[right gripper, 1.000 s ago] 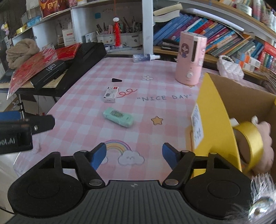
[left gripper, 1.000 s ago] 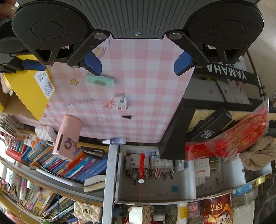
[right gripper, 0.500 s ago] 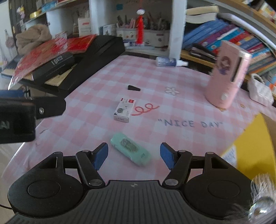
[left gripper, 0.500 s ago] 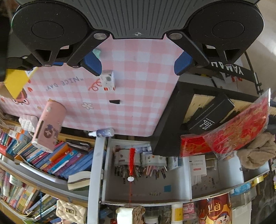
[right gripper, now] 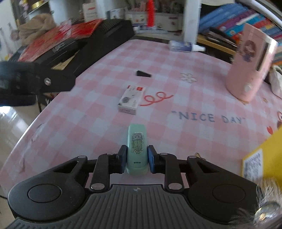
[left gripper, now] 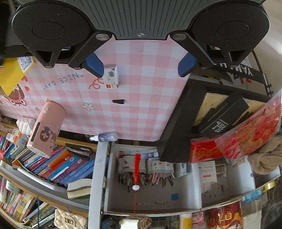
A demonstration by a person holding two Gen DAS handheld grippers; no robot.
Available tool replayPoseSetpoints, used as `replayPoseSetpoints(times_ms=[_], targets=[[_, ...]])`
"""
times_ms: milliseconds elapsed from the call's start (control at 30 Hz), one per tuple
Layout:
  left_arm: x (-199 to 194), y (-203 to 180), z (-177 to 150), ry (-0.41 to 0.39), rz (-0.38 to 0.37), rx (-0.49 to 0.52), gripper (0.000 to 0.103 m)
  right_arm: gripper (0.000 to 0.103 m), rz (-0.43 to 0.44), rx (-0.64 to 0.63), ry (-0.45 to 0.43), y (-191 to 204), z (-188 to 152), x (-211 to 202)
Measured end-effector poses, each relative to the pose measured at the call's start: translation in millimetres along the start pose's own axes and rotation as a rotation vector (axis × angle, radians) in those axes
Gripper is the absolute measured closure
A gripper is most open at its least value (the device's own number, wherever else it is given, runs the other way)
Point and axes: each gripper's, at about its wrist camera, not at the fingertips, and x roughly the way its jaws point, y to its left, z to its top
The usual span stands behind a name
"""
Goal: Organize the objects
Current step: 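Grasp the mint-green eraser with the right tool, then grasp the small white printed box with the left tool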
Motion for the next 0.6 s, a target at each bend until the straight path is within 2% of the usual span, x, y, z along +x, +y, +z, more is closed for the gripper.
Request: replayPoseSetpoints(times_ms=[333, 533, 600], targets=[[38, -24, 5, 0.015, -0.063, 0.009, 0.012, 0.080, -0.113, 0.047, -0.121, -23, -6, -53], [72, -38, 7, 0.048, -0.063, 0.037, 0.028, 0.080, -0.125, 0.018, -0.126, -25, -9, -60], [83, -44, 6, 0.070, -0.069, 0.058, 0.042, 0.080, -0.131, 0.013, -0.128, -25, -9, -61]])
